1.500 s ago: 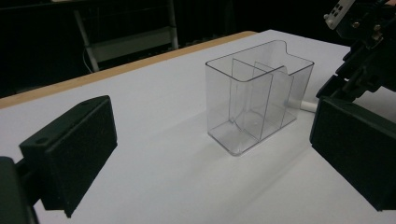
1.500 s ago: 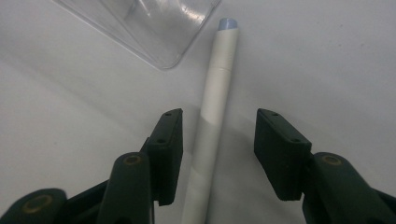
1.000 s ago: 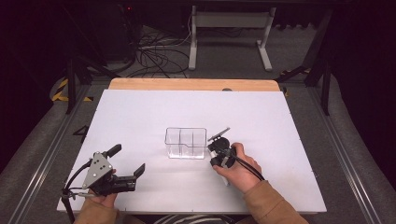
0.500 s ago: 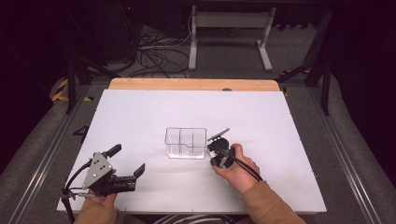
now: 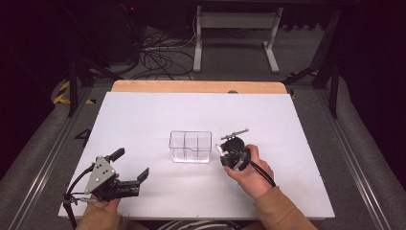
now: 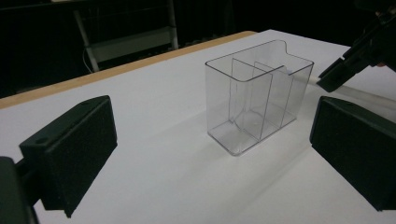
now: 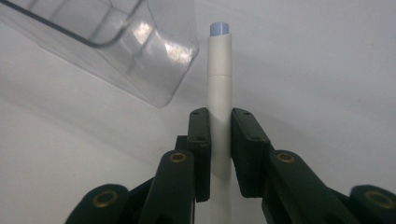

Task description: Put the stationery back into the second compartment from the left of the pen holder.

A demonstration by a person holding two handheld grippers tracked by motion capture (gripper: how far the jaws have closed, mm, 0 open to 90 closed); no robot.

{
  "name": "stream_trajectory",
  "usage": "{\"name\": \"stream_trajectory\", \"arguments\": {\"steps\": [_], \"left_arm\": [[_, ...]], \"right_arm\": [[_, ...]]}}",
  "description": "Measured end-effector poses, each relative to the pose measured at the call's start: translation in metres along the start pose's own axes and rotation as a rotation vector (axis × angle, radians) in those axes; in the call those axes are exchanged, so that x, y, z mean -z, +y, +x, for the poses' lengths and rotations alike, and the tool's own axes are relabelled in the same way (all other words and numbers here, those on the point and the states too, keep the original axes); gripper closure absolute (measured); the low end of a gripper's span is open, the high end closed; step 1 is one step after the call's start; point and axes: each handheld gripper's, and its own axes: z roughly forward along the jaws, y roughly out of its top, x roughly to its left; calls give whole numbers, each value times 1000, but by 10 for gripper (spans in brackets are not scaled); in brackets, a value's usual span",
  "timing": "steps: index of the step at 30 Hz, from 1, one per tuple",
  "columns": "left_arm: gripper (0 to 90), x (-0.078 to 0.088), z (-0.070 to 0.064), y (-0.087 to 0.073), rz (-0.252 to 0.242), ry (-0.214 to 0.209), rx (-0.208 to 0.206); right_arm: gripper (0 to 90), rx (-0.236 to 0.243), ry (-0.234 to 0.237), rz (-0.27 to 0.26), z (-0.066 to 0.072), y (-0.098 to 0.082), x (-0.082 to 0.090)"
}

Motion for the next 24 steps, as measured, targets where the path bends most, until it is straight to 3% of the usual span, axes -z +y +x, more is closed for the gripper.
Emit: {"name": "stream_trajectory", "arguments": {"steps": [11,24], "left_arm": [[15,0,0,0,1,-2,2],[15,-1,0,0,2,-4,4]], "right_arm": [[788,8,49,-216,-13,-5,32],[788,34,123,-416,-25,-13,55]]}}
